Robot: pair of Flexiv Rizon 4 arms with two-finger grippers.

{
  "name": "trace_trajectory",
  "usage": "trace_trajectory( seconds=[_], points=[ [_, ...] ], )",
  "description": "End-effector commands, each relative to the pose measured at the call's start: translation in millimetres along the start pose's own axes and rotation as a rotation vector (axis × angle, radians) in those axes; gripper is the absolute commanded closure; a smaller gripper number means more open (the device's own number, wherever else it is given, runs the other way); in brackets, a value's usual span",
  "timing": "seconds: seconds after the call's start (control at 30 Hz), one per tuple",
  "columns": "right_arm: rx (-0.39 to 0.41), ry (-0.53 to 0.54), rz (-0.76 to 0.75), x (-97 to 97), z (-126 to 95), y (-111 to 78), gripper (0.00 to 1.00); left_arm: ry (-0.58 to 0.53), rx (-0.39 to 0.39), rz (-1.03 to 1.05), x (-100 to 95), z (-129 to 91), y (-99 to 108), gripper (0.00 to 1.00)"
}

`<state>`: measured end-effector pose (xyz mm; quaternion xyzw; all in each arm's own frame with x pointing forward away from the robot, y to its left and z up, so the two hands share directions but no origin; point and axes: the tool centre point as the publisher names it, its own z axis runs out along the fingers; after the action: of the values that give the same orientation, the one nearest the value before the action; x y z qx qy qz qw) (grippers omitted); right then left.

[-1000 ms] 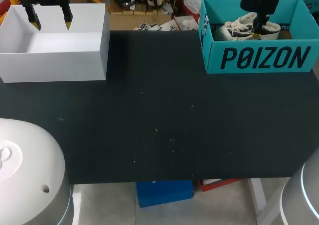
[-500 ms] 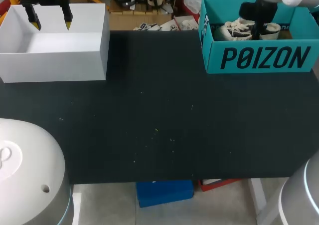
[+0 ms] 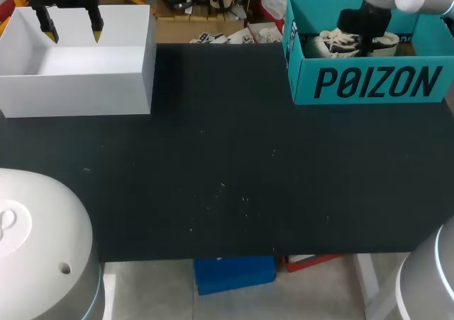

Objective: Take the shoe out of the shoebox, open the shoe tongue, remove and reinsert the insole, then place the shoe into the shoebox

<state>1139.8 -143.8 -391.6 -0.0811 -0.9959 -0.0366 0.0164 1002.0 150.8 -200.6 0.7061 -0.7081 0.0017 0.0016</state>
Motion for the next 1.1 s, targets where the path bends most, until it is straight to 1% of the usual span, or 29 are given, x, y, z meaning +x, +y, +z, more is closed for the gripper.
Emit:
trace_trajectory(
  seconds=[0.03, 0.2, 0.43, 0.63, 0.7, 0.77, 0.93, 1.1],
  points=[
    [0.005, 0.009, 0.000, -3.5, 3, 1.8, 1.00, -0.003, -0.002, -0.002, 0.6, -1, 1, 0.00],
    [0.009, 0.008, -0.005, -4.3, -5, 3.4, 1.00, -0.003, -0.002, -0.002, 0.6, -1, 1, 0.00],
    [0.024, 0.008, -0.027, -10.9, -32, 1.4, 1.00, -0.003, -0.002, -0.002, 0.6, -1, 1, 0.00],
    [0.055, 0.007, -0.050, -8.7, -68, -1.4, 1.00, -0.003, -0.002, -0.002, 0.6, -1, 1, 0.00],
    [0.048, 0.002, -0.041, -7.5, -81, -3.8, 1.00, -0.003, -0.002, -0.002, 0.6, -1, 1, 0.00],
    [0.068, -0.004, -0.048, -6.7, -94, -6.4, 1.00, -0.003, -0.002, -0.002, 0.6, -1, 1, 0.00],
    [0.085, -0.036, -0.040, -8.4, -129, -11.5, 1.00, -0.003, -0.002, -0.002, 0.6, -1, 1, 0.00],
    [0.107, -0.071, -0.049, -5.9, -168, -9.2, 1.00, -0.003, -0.002, -0.002, 0.6, -1, 1, 0.00]
  ],
)
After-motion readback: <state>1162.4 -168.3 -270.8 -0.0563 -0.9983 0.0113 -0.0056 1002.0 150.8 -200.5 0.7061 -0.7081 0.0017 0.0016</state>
